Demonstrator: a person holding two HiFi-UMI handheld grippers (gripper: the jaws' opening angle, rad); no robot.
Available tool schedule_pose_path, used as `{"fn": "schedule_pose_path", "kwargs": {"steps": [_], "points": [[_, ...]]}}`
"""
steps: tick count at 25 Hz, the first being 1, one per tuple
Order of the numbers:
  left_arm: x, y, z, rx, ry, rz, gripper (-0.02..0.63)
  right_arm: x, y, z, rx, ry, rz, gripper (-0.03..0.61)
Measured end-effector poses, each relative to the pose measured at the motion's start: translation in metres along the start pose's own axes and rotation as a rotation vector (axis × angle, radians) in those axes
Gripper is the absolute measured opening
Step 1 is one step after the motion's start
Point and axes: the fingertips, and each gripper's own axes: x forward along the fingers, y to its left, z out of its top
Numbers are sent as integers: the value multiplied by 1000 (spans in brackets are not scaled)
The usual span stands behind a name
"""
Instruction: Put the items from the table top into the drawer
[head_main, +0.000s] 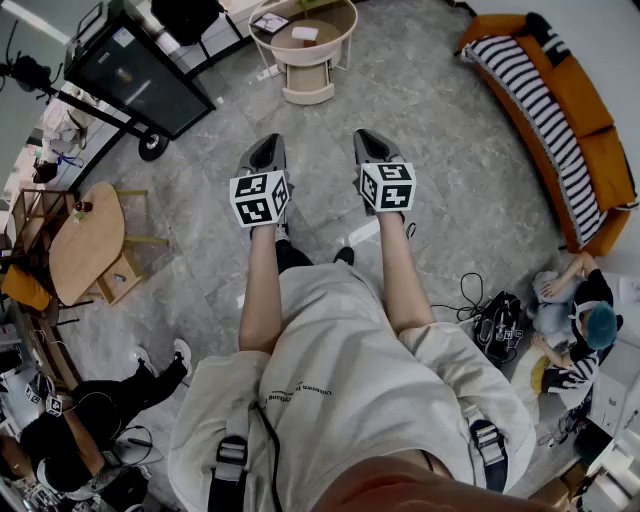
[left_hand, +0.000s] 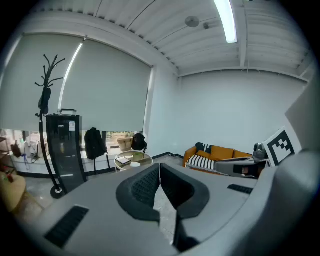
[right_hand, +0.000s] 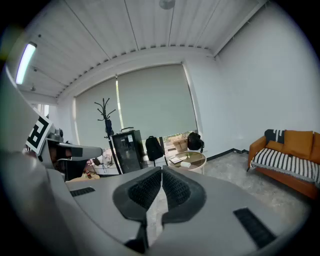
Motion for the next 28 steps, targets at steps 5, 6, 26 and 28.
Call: {"fn": "schedule_pose_path", "kwargs": {"steps": [5,6,26,28], "points": [[-1,-2,0,9,-6,8,21,-10,-14,3,30,-41,-24,37],[-1,-1,-1,10,-7,7,21,-11,-17,4,37,-52,-29,37],[38,19,-13,-38,19,-21,21,11,-56,4,168,-94,-7,38],[63,24,-8,-66,15,-26,21,19,-72,8,144,-62,-22,38]]}}
